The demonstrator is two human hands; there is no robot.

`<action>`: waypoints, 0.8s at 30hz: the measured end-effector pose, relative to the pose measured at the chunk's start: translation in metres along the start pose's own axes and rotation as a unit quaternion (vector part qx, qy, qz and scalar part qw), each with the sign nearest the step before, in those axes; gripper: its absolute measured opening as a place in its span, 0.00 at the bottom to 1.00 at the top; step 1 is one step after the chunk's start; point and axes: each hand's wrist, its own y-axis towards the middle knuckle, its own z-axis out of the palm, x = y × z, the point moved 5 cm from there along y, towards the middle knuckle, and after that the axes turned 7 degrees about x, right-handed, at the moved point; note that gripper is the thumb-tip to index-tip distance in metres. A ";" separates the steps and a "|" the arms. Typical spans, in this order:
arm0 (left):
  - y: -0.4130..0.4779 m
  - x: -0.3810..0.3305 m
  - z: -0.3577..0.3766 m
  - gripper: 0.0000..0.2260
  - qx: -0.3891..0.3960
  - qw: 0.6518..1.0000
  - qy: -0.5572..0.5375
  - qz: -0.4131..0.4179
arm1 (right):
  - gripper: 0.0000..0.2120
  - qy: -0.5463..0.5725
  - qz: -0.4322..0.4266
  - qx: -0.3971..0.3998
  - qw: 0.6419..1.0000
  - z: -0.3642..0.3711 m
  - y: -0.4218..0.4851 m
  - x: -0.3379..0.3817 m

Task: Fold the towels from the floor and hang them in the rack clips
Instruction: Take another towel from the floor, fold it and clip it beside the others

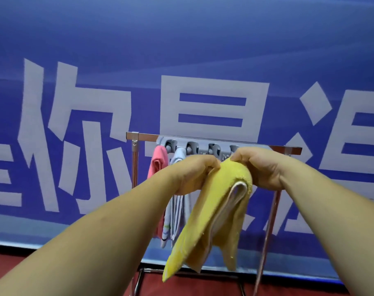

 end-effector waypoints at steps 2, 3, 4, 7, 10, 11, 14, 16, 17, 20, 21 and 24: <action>0.016 0.004 -0.011 0.21 0.024 0.999 -0.010 -0.023 | 0.05 0.015 -0.004 -0.009 1.000 -0.008 0.015 -0.001; 0.022 0.003 -0.015 0.21 0.034 0.999 -0.010 -0.022 | 0.04 0.016 -0.012 -0.009 1.000 -0.012 0.021 -0.002; 0.027 0.001 -0.018 0.17 0.040 0.999 -0.004 -0.016 | 0.04 0.013 -0.023 -0.007 1.000 -0.015 0.029 -0.002; 0.040 -0.017 -0.034 0.05 -0.004 0.999 0.044 0.031 | 0.04 0.008 -0.070 -0.003 0.998 -0.023 0.050 -0.001; 0.048 -0.045 -0.055 0.06 -0.076 0.989 0.099 0.086 | 0.06 0.017 -0.113 -0.038 0.993 -0.031 0.065 0.006; 0.050 -0.054 -0.063 0.06 -0.105 0.983 0.114 0.095 | 0.08 0.018 -0.122 -0.055 0.991 -0.034 0.071 0.008; 0.059 -0.076 -0.085 0.05 -0.192 0.957 0.189 0.109 | 0.12 0.004 -0.163 -0.092 0.982 -0.036 0.093 0.016; 0.068 -0.078 -0.095 0.07 -0.225 0.935 0.257 0.092 | 0.10 -0.039 -0.185 -0.119 0.975 -0.033 0.107 0.022; 0.073 -0.075 -0.099 0.07 -0.234 0.924 0.293 0.071 | 0.08 -0.071 -0.184 -0.136 0.971 -0.031 0.114 0.023; 0.084 -0.059 -0.104 0.09 -0.221 0.894 0.390 0.009 | 0.04 -0.164 -0.157 -0.167 0.959 -0.023 0.134 0.017; 0.086 -0.056 -0.104 0.10 -0.212 0.882 0.420 -0.006 | 0.04 -0.193 -0.148 -0.177 0.954 -0.019 0.139 0.015; 0.093 -0.050 -0.103 0.12 -0.200 0.841 0.501 -0.033 | 0.07 -0.295 -0.121 -0.221 0.922 -0.015 0.153 0.009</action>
